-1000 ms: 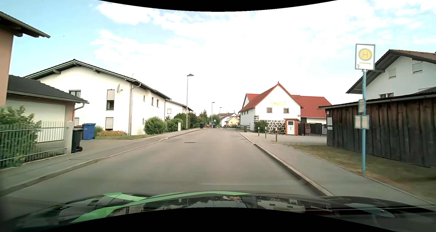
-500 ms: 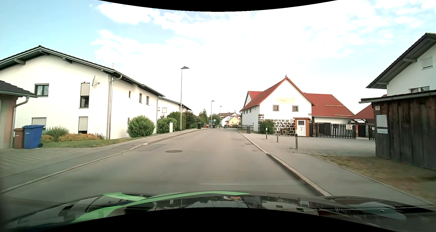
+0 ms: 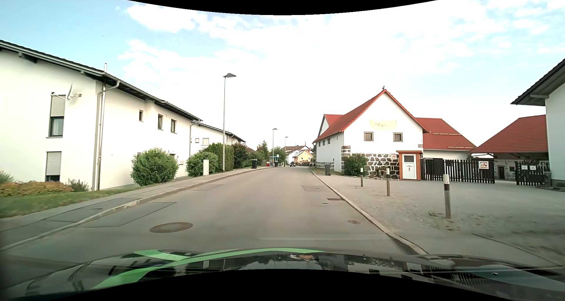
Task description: Follow the waypoints while adhering to traffic rules and regulations
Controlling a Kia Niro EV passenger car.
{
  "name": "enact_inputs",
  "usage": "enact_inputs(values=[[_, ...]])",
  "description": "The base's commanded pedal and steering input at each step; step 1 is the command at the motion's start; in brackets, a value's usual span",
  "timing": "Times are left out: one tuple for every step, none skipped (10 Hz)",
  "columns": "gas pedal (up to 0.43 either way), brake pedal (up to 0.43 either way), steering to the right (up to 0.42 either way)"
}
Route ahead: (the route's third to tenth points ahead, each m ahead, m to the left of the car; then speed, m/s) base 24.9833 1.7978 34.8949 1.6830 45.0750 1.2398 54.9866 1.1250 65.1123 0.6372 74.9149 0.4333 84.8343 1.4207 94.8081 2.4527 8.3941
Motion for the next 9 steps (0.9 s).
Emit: enact_inputs(values=[[0.157, 0.0, -0.005], [0.157, 0.0, -0.005], [0.157, 0.0, -0.005], [0.157, 0.0, -0.005], [0.157, 0.0, -0.005], [0.157, 0.0, -0.005], [0.157, 0.0, -0.006], [0.157, 0.0, -0.006], [0.13, 0.0, -0.007]])
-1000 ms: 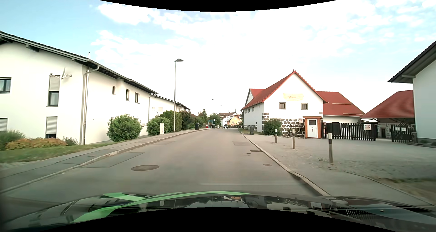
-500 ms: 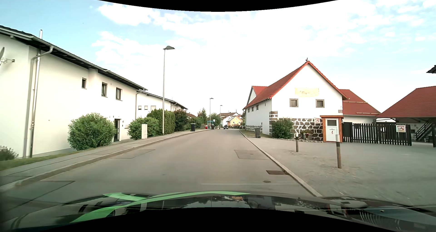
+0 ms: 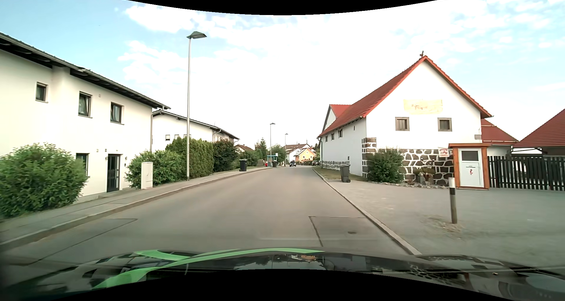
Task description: Follow the waypoints while adhering to traffic rules and regulations
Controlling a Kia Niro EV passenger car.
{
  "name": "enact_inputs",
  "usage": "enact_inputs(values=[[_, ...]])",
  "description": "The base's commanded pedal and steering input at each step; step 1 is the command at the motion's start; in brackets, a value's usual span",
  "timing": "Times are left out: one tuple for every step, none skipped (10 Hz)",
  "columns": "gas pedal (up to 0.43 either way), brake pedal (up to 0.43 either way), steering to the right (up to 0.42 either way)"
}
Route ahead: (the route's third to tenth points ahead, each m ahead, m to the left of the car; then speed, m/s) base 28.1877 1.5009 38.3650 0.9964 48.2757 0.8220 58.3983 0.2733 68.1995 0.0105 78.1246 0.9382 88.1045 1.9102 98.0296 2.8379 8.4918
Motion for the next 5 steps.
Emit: enact_inputs(values=[[0.079, 0.0, -0.007], [0.047, 0.0, -0.007], [0.008, 0.0, -0.007], [0.0, 0.0, -0.007], [0.0, 0.0, -0.006]])
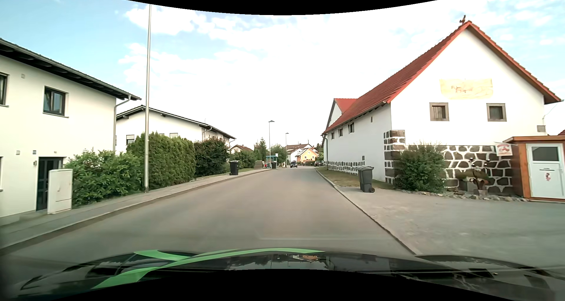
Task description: Follow the waypoints while adhering to traffic rules and regulations
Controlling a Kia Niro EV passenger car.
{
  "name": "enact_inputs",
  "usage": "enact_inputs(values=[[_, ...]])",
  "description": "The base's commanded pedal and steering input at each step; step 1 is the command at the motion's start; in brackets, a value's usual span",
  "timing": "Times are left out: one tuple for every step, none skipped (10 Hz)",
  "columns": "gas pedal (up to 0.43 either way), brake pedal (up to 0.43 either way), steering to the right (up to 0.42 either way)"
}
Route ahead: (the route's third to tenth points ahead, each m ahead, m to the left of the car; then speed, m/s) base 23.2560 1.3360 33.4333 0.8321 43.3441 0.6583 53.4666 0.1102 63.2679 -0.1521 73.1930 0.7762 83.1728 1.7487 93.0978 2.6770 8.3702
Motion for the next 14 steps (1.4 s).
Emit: enact_inputs(values=[[0.0, 0.0, -0.003], [0.0, 0.0, 0.0], [0.0, 0.0, 0.0], [0.11, 0.0, 0.0], [0.15, 0.0, 0.0], [0.15, 0.0, 0.0], [0.157, 0.0, 0.001], [0.157, 0.0, 0.001], [0.157, 0.0, 0.001], [0.157, 0.0, 0.001], [0.157, 0.0, 0.002], [0.15, 0.0, 0.003], [0.15, 0.0, 0.004], [0.118, 0.0, 0.005]])
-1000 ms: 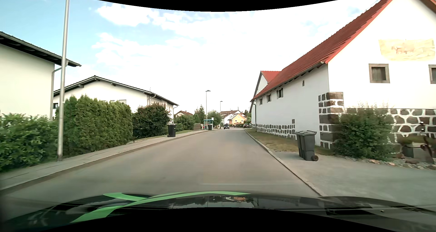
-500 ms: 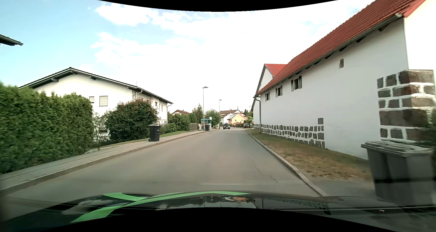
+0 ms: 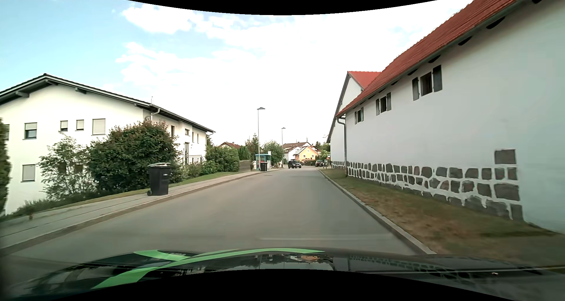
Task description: Follow the waypoints while adhering to traffic rules and regulations
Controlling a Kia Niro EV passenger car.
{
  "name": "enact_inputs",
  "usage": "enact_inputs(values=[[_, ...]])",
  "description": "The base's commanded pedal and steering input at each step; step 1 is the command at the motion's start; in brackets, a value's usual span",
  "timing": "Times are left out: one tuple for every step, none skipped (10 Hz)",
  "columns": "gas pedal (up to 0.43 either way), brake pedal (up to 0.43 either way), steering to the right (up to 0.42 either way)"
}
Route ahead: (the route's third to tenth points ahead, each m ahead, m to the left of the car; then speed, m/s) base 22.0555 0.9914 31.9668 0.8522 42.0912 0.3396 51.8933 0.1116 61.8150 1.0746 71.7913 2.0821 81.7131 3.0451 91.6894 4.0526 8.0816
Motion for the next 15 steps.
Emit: enact_inputs(values=[[0.118, 0.0, 0.004], [0.118, 0.0, 0.005], [0.118, 0.0, 0.006], [0.118, 0.0, 0.007], [0.118, 0.0, 0.007], [0.118, 0.0, 0.007], [0.118, 0.0, 0.007], [0.118, 0.0, 0.007], [0.118, 0.0, 0.007], [0.118, 0.0, 0.007], [0.118, 0.0, 0.007], [0.13, 0.0, 0.007], [0.13, 0.0, 0.007], [0.138, 0.0, 0.007], [0.138, 0.0, 0.007]])
